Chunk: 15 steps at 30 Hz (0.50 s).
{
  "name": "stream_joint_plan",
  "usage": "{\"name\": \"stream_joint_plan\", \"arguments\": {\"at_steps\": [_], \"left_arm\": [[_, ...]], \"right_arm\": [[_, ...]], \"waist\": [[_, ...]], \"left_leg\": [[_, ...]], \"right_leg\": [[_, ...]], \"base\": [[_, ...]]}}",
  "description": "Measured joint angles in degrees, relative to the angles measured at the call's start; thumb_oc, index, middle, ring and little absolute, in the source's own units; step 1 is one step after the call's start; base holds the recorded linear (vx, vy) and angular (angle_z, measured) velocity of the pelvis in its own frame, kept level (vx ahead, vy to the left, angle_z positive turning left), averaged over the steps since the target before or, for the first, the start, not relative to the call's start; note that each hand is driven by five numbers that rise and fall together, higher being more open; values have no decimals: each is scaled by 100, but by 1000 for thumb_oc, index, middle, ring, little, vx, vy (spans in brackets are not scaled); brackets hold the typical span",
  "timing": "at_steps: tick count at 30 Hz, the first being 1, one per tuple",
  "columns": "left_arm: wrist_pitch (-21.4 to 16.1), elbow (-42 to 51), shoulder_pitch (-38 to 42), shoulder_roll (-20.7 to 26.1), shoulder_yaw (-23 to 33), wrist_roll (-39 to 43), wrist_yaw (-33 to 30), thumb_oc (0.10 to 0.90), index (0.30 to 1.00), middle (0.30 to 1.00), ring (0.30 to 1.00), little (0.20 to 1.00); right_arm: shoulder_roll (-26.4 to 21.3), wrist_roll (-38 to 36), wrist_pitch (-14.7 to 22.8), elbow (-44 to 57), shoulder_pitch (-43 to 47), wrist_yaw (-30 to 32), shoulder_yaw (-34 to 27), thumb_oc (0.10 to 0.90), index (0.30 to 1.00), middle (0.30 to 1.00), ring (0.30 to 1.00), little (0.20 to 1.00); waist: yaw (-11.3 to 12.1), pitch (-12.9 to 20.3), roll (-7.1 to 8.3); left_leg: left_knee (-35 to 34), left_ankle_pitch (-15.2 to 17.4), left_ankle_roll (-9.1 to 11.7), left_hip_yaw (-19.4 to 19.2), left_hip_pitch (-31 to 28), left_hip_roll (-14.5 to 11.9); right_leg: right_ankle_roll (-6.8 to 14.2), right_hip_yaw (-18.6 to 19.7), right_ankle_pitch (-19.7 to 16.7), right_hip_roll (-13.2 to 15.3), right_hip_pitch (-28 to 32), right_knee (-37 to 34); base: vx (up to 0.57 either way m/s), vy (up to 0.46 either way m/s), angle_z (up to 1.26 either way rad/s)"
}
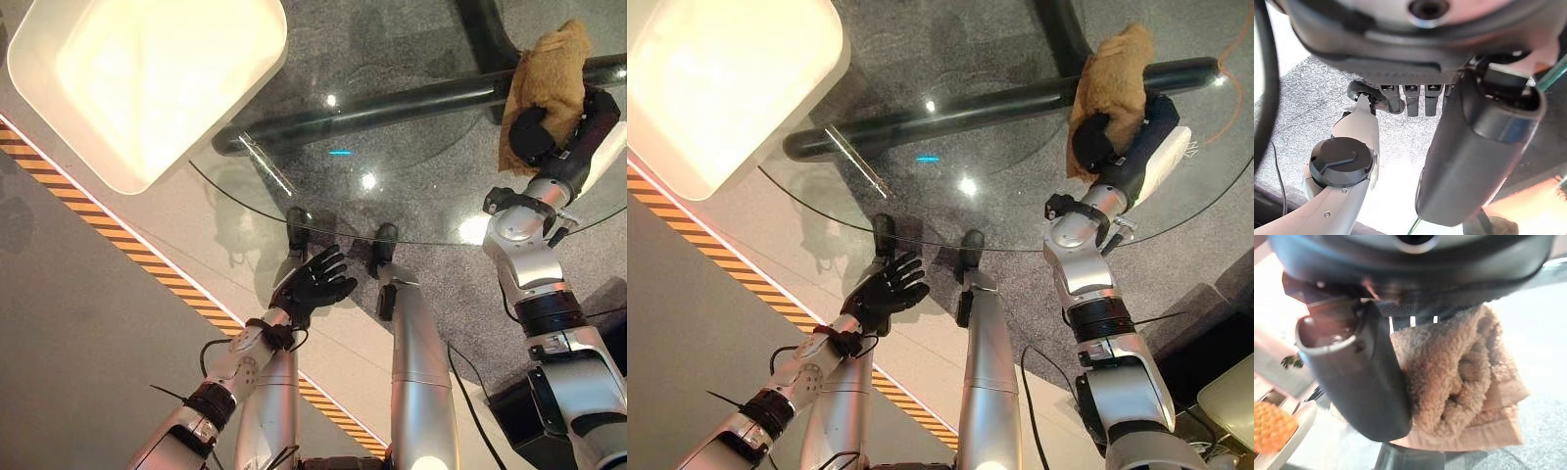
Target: Wipe the table with a cloth and put it in the basket.
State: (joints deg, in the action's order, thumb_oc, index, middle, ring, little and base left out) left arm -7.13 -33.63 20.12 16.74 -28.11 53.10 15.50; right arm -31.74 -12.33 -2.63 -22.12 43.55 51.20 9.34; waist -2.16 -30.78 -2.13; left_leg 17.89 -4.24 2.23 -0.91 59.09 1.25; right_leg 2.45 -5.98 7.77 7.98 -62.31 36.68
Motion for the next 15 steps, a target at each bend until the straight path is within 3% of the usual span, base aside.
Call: {"name": "stream_joint_plan", "arguments": {"at_steps": [6,15], "left_arm": [[-52,-224,-34,-120,-20,-18,74,800,900,900,900,900],[-70,-306,-37,-226,-23,-23,70,800,900,900,900,900]], "right_arm": [[5,336,-29,137,-237,-817,147,100,300,300,300,200],[19,870,31,383,-353,-1262,461,100,300,300,300,200]], "waist": [[-65,8,-52],[-90,17,-111]], "left_leg": [[-11,8,35,-4,-191,-37],[-90,-24,86,5,-214,-110]], "right_leg": [[-27,-6,37,-30,190,-15],[-88,-31,31,-95,192,-38]], "base": [[12,11,0],[-1,2,0]]}}
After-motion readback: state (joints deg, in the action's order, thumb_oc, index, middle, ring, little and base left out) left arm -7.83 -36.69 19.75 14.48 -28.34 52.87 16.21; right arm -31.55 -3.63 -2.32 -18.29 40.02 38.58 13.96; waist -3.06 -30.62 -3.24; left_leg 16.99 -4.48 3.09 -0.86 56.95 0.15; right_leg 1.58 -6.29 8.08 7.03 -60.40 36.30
